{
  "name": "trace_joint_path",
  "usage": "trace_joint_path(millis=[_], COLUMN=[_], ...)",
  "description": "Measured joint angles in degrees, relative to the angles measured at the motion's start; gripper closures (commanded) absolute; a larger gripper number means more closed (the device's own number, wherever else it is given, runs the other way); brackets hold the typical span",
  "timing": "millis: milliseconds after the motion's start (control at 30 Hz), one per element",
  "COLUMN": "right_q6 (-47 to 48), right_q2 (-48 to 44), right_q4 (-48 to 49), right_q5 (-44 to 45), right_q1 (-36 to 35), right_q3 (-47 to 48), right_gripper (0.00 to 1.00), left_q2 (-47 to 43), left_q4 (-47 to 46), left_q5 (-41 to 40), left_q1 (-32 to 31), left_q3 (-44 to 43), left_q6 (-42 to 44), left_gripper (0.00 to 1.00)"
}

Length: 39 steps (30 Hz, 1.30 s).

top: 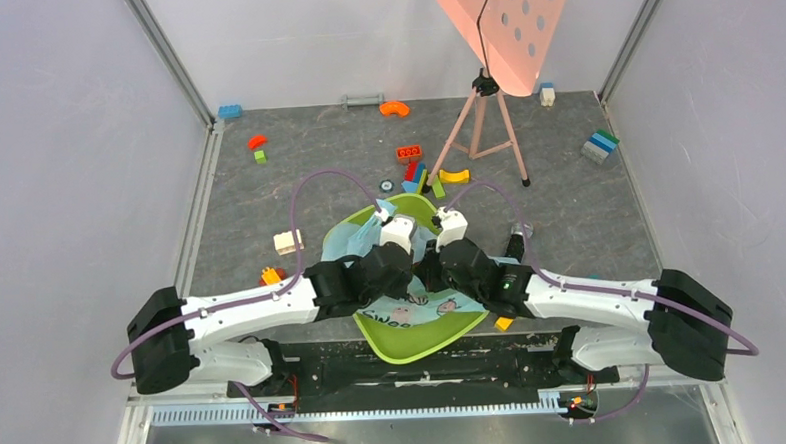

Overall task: Take the fake fruits out of the plastic bag
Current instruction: Adjust the plastic bag in the bin.

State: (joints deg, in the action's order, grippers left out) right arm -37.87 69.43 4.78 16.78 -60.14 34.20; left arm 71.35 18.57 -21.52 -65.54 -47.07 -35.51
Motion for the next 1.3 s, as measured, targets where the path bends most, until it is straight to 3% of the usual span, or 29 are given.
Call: trace_joint_path(millis=[300,833,1300], right_q6=[0.35,4.72,11.1], right_q2=[5.29,12.37,16.96], right_q4=[1.29,10.91,13.16], right_q5=[-2.12,3.15,4.09], right_q1=[0.0,4.17,9.42], right_q3=[0.07,4.55,17.27], right_gripper=[1.0,1.0,0.98], left_q2=[1.25,-0.48,-6.16], left_q4=[-1.25,-0.26,2.27], left_q5=[-0.74,-8.26,-9.81], left_q1=[-3.06,-3.1,-4.5], left_q3=[0.7,9.7,13.07], left_q6=[-0.96,-6.62,-11.45], left_gripper=[0.98,0.98,0.98])
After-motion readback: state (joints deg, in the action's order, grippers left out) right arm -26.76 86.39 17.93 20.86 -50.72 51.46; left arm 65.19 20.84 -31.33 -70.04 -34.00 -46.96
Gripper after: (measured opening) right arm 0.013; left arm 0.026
